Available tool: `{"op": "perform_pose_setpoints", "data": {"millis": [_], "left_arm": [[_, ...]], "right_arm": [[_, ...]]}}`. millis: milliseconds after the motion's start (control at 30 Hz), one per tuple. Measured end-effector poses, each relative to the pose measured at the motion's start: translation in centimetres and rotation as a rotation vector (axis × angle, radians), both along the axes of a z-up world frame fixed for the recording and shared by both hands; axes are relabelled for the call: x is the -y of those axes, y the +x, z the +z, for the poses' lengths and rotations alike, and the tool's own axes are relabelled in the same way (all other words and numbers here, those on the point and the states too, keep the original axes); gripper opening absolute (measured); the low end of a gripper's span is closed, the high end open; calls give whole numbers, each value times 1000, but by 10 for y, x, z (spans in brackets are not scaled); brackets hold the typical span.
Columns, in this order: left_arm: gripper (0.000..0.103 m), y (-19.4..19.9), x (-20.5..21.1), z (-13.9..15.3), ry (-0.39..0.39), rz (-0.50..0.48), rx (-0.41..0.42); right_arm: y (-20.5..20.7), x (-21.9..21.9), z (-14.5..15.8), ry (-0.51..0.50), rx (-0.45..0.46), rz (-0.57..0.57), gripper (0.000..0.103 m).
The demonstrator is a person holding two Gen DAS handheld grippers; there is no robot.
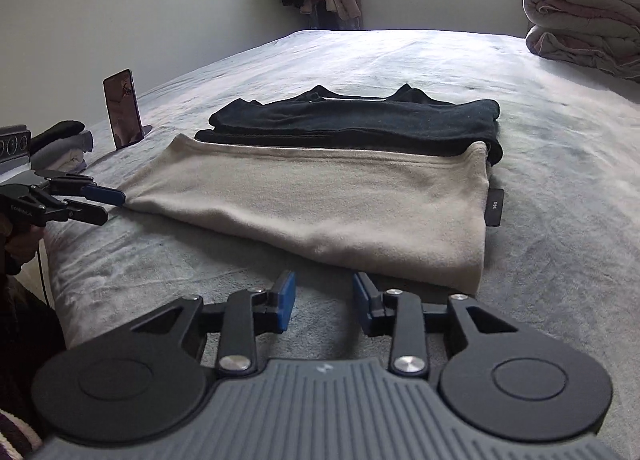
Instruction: Fold clothes
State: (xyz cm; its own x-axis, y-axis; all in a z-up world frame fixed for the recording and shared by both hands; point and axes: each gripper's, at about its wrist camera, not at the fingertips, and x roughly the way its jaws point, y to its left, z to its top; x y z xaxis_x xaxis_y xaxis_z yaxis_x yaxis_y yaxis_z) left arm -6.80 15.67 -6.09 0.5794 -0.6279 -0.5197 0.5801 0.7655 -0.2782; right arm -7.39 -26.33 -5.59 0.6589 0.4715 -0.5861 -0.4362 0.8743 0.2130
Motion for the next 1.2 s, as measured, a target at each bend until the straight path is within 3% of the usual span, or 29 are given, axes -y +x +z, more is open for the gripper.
{"op": "perform_pose_setpoints", "data": {"millis": [200,333,467,600,767,867,933,967,1033,1200], "left_arm": [[60,16,-38,9,-144,148,-122],[59,24,-52,3,-187,205,-210],[57,36,-60,-13,-247,231,-357],[57,48,-64,-22,-333,257,-452],[57,64,-56,-32,-401,260,-518],[56,71,-47,-35,-417,242,-532],[43,74,-44,-37,-422,243,-547],[38,75,-43,-38,-424,245,-555],[17,78,-43,-45,-458,246,-596],[14,79,-48,-43,-604,235,-583]], "right_arm": [[7,30,14,143,-119,-135,39],[12,52,11,232,-189,-222,40],[17,73,3,328,-264,-302,40],[24,87,-6,448,-322,-355,40],[35,95,-16,565,-354,-386,39],[45,97,-21,609,-372,-401,30],[48,99,-24,638,-389,-408,19],[49,101,-25,659,-400,-410,18],[50,104,-26,708,-414,-411,17],[46,112,-22,845,-417,-402,16]]}}
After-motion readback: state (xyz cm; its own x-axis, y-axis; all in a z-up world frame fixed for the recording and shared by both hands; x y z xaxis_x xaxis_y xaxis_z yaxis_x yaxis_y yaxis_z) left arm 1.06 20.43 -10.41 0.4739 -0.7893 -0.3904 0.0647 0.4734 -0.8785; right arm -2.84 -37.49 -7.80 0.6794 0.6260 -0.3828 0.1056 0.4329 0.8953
